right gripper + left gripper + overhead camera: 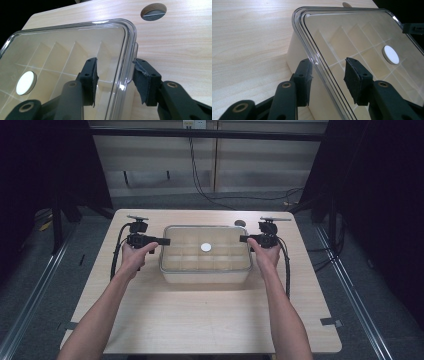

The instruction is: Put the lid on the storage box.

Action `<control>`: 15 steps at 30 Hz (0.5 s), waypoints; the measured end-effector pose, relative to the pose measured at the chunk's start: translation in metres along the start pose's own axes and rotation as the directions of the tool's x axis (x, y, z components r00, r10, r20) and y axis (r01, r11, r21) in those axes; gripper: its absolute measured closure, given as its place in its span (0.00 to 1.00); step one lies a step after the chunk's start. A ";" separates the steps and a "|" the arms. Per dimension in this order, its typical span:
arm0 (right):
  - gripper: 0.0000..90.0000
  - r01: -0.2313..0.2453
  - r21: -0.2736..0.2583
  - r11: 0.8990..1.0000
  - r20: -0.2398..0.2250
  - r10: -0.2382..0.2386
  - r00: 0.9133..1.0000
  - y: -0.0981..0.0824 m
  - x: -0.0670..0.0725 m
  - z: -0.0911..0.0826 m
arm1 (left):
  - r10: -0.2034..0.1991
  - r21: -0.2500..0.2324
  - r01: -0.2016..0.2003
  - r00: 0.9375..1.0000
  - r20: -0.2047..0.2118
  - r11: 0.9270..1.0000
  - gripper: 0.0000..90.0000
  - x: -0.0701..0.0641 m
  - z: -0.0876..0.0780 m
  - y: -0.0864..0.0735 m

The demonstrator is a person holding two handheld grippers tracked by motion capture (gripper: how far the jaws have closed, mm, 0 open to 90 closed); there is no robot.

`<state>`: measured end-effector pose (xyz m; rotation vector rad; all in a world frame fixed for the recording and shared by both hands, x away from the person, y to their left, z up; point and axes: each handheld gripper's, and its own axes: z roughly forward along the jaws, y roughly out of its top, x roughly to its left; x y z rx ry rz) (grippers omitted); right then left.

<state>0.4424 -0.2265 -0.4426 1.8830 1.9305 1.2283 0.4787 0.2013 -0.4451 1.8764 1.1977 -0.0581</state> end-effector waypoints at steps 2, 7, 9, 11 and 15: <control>0.61 -0.001 -0.001 1.000 0.006 0.001 1.000 0.000 0.000 -0.001 | -0.001 0.000 0.001 1.000 -0.001 1.000 0.62 0.000 0.001 0.000; 0.59 0.007 -0.019 1.000 0.021 -0.006 1.000 -0.004 0.003 -0.001 | 0.013 0.008 -0.013 1.000 -0.015 1.000 0.60 -0.004 0.002 -0.002; 0.60 0.003 -0.023 1.000 0.014 -0.003 1.000 -0.005 0.002 -0.001 | 0.015 0.011 -0.015 1.000 -0.025 1.000 0.59 -0.006 0.002 -0.002; 0.60 -0.005 -0.024 1.000 0.009 0.005 1.000 -0.005 0.002 -0.001 | 0.015 0.014 -0.014 1.000 -0.023 1.000 0.59 -0.006 0.002 -0.002; 0.59 0.006 -0.024 1.000 -0.002 -0.006 1.000 -0.005 0.000 -0.002 | 0.030 0.025 -0.028 0.998 -0.062 0.999 0.55 -0.013 0.000 -0.002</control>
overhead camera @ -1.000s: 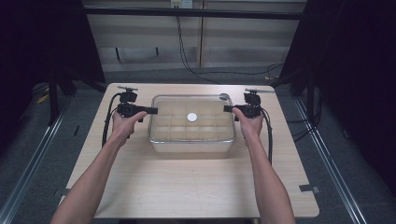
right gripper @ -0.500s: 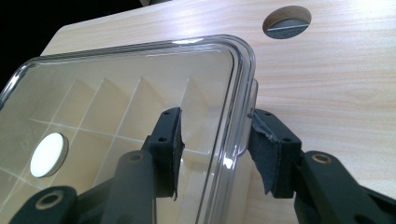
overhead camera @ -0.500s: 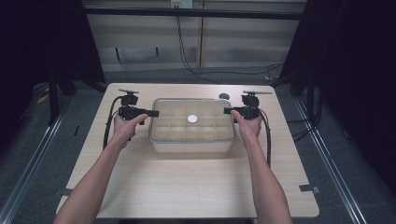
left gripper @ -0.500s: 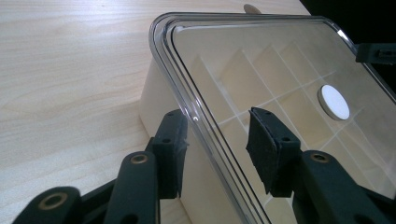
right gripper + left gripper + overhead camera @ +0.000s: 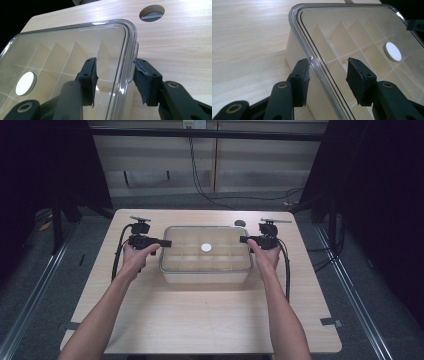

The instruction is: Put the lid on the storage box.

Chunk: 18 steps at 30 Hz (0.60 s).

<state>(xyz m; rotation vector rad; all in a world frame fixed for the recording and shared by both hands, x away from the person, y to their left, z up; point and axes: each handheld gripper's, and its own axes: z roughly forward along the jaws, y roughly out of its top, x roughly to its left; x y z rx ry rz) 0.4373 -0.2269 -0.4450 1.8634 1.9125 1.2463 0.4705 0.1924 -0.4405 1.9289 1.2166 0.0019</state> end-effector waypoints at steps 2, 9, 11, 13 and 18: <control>0.58 -0.001 0.002 1.000 -0.005 0.001 1.000 0.000 0.000 0.000 | 0.021 0.000 -0.021 1.000 0.013 1.000 0.50 -0.003 -0.002 0.000; 0.43 0.028 -0.032 0.999 -0.014 -0.028 1.000 -0.004 -0.002 -0.018 | 0.000 -0.055 -0.001 1.000 -0.016 0.999 0.48 -0.004 -0.019 -0.004; 0.41 0.039 -0.036 0.999 -0.023 -0.040 0.999 -0.005 0.000 -0.024 | 0.017 -0.059 -0.018 1.000 -0.011 0.998 0.47 -0.007 -0.023 -0.006; 0.40 0.045 -0.033 0.998 -0.024 -0.046 0.999 -0.006 0.001 -0.025 | 0.019 -0.064 -0.020 1.000 -0.011 0.998 0.45 -0.008 -0.025 -0.008; 0.34 0.077 -0.049 0.996 -0.073 -0.081 0.994 -0.017 0.009 -0.040 | 0.041 -0.078 -0.040 0.999 0.007 0.996 0.42 -0.013 -0.034 -0.023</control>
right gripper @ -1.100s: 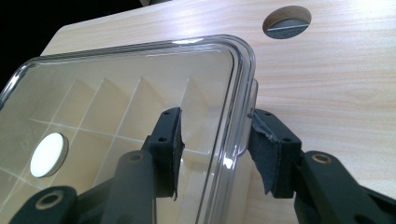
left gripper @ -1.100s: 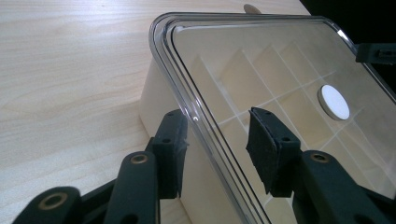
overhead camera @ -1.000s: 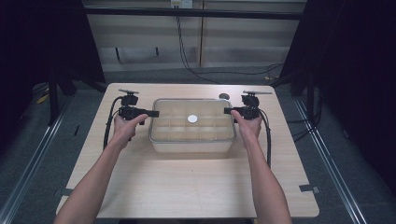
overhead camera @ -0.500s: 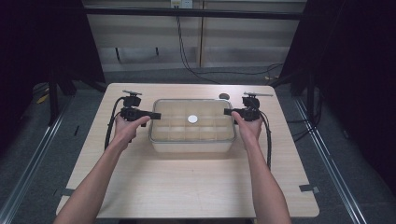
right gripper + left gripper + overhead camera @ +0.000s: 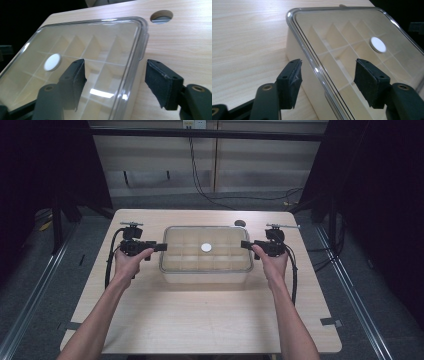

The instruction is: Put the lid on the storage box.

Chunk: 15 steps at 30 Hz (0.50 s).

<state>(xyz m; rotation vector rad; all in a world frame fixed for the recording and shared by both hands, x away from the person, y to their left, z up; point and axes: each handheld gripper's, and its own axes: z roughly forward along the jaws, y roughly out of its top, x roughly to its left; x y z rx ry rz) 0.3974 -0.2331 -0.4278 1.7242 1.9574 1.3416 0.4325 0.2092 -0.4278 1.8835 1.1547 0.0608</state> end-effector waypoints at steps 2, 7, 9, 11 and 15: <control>0.34 0.006 -0.009 1.000 -0.007 -0.006 1.000 -0.001 0.002 -0.003 | 0.010 0.008 -0.009 1.000 -0.004 1.000 0.46 -0.002 -0.002 -0.002; 0.36 0.076 -0.027 0.997 -0.020 -0.076 0.997 -0.009 0.013 -0.021 | 0.071 -0.006 -0.071 0.997 -0.013 0.997 0.48 -0.014 -0.019 -0.013; 0.39 0.073 -0.047 0.996 -0.043 -0.075 0.996 -0.014 0.016 -0.031 | 0.093 -0.015 -0.093 0.996 -0.009 0.996 0.50 -0.017 -0.025 -0.018; 0.42 0.087 -0.035 0.996 -0.063 -0.089 0.994 -0.019 0.017 -0.037 | 0.113 -0.019 -0.113 0.994 -0.008 0.993 0.52 -0.019 -0.031 -0.024; 0.42 0.101 -0.038 0.994 -0.059 -0.104 0.993 -0.032 0.019 -0.048 | 0.138 -0.039 -0.139 0.990 -0.014 0.990 0.55 -0.021 -0.042 -0.040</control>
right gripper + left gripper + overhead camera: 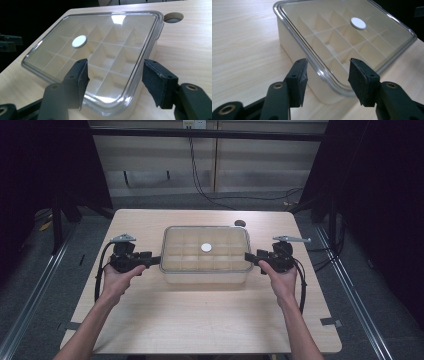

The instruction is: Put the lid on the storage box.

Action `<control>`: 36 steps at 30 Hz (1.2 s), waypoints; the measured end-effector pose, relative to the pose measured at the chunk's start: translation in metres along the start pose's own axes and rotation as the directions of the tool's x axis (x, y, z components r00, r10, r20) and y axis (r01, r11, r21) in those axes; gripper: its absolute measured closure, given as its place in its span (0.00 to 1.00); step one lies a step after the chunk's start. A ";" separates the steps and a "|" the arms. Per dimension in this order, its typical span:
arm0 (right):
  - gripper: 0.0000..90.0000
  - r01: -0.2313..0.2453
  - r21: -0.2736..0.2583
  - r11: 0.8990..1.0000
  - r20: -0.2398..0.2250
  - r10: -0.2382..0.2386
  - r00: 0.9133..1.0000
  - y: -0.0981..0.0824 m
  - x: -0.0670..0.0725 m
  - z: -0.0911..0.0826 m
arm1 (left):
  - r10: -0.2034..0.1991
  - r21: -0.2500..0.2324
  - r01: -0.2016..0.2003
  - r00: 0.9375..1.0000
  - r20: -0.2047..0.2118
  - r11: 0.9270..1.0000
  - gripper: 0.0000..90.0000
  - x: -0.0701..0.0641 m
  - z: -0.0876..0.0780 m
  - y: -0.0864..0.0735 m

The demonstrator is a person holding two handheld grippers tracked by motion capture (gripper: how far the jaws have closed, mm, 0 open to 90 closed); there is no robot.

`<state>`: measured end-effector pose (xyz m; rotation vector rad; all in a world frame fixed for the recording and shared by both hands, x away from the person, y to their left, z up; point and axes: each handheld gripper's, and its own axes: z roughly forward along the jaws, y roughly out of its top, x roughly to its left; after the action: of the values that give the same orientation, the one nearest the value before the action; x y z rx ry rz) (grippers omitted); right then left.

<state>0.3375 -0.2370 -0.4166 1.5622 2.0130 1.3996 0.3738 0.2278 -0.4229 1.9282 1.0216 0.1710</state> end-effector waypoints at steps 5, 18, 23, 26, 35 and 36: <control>0.43 0.021 -0.011 1.000 -0.013 -0.021 1.000 -0.020 0.005 -0.019 | 0.013 0.013 -0.013 0.999 -0.031 1.000 0.54 -0.001 -0.018 -0.026; 0.41 0.012 -0.013 1.000 -0.013 -0.012 1.000 -0.053 0.019 -0.047 | 0.025 0.021 -0.024 0.997 -0.069 1.000 0.44 -0.016 -0.051 -0.067; 0.41 0.008 -0.013 1.000 -0.006 -0.008 1.000 -0.069 0.022 -0.059 | 0.030 0.022 -0.028 0.998 -0.054 0.999 0.42 -0.023 -0.061 -0.080; 0.41 0.001 -0.016 1.000 -0.006 -0.002 1.000 -0.078 0.023 -0.066 | 0.020 0.023 -0.018 0.998 -0.059 1.000 0.42 -0.025 -0.064 -0.089; 0.38 0.008 -0.010 1.000 0.028 -0.008 1.000 -0.103 0.024 -0.086 | 0.046 0.023 -0.045 0.998 -0.049 0.999 0.40 -0.035 -0.075 -0.107; 0.38 0.014 -0.015 1.000 0.032 -0.013 0.999 -0.106 0.023 -0.088 | 0.044 0.029 -0.043 0.998 -0.035 0.999 0.39 -0.035 -0.074 -0.109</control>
<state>0.2035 -0.2615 -0.4461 1.5519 1.9856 1.3731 0.2505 0.2774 -0.4557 1.9810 1.0108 0.2177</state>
